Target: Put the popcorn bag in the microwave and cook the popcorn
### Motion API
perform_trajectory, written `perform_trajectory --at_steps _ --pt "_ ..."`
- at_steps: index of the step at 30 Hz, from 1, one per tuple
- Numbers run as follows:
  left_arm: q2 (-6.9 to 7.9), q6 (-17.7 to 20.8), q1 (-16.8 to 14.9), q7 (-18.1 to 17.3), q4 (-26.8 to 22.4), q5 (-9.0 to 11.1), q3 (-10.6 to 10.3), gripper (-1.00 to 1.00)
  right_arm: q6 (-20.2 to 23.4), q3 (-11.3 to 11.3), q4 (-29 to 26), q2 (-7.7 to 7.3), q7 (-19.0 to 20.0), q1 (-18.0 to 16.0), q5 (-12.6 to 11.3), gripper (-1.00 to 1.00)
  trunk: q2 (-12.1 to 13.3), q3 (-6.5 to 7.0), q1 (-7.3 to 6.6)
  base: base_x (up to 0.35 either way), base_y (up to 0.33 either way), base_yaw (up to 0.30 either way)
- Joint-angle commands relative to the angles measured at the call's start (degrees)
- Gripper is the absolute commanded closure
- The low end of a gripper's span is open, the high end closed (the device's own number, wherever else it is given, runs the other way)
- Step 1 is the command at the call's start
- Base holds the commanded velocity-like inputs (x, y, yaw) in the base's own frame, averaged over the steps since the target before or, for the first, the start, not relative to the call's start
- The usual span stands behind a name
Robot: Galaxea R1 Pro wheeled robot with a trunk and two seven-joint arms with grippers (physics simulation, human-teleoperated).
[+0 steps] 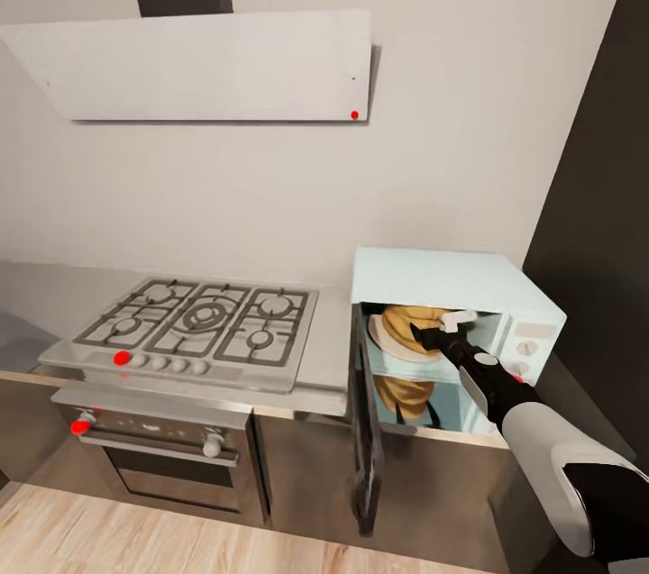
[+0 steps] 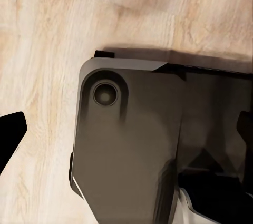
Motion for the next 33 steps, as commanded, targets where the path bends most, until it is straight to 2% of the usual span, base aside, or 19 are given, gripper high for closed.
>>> perform_trajectory --at_steps 1,19,25,29,33 --pt "-0.02 -0.16 -0.06 -0.26 0.04 0.18 0.41 -1.00 -0.21 0.02 0.06 -0.02 0.16 -0.07 0.07 -1.00 -0.13 -0.13 0.04 0.040 0.035 0.000" --pt "-0.02 -0.17 -0.02 -0.26 0.03 0.23 0.44 -1.00 -0.17 0.03 0.06 -0.02 0.16 -0.07 0.07 -1.00 -0.13 -0.13 0.04 0.032 0.027 0.000" --pt "-0.10 -0.17 -0.10 -0.26 0.03 0.35 0.46 -1.00 -0.18 0.14 0.06 -0.02 0.16 -0.07 0.07 -1.00 -0.13 -0.13 0.04 -0.234 -0.196 0.000" --pt "-0.94 -0.17 -0.10 -0.26 0.03 0.28 0.49 -1.00 -0.17 0.28 0.06 -0.02 0.16 -0.07 0.07 -1.00 -0.13 -0.13 0.04 -0.272 -0.219 0.000" --pt "-1.14 -0.17 -0.11 -0.26 0.03 0.34 0.50 -1.00 -0.16 0.29 0.06 -0.02 0.16 -0.07 0.07 -1.00 -0.13 -0.13 0.04 -0.289 -0.201 0.000"
